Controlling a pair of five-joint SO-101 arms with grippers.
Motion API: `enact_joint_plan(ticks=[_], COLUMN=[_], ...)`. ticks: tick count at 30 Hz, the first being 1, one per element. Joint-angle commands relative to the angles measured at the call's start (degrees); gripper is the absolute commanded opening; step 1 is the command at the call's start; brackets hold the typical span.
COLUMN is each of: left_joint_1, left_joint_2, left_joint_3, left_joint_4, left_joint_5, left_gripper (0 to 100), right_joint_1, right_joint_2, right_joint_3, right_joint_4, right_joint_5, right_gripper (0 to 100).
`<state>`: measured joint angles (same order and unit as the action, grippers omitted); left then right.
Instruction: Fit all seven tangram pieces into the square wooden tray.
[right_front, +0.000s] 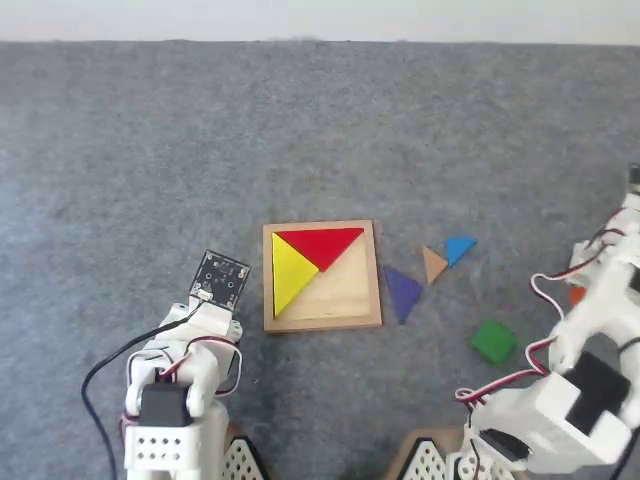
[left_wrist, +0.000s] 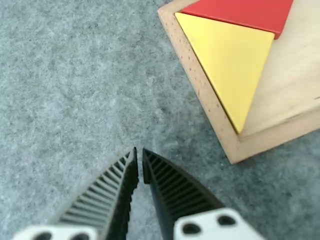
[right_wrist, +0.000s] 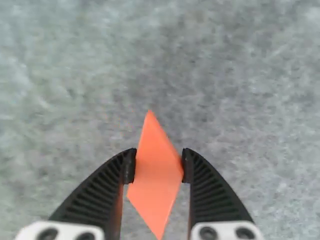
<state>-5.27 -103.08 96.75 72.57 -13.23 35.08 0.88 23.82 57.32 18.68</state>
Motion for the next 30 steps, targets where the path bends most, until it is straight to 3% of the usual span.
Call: enact_joint_plan(ticks=[1, 6, 16, 22, 30], left_joint_1=[-0.26, -0.26, -0.26, -0.26, -0.26], left_joint_2=[-1.32, -1.32, -1.32, -1.32, -1.32], left_joint_3=[-0.40, -0.40, -0.40, -0.40, -0.40], left_joint_4=[0.18, 0.18, 0.18, 0.18, 0.18], left_joint_5=[-0.62, -0.62, -0.62, -0.62, -0.62], left_gripper=[2, 2, 2, 2, 2], right_joint_1=[0.31, -1.01, -3.03, -3.12, 3.12], right_joint_2=[-0.66, -0.57, 0.04, 0.04, 0.04], right_joint_3=[-0.70, -2.90, 0.88, 7.91, 13.54], right_joint_4=[0.22, 3.91, 3.30, -2.15, -5.49], right_joint_5=[2.99, 4.92, 4.66, -0.79, -3.69], right_gripper=[14.5, 24.7, 25.1, 25.0, 24.9])
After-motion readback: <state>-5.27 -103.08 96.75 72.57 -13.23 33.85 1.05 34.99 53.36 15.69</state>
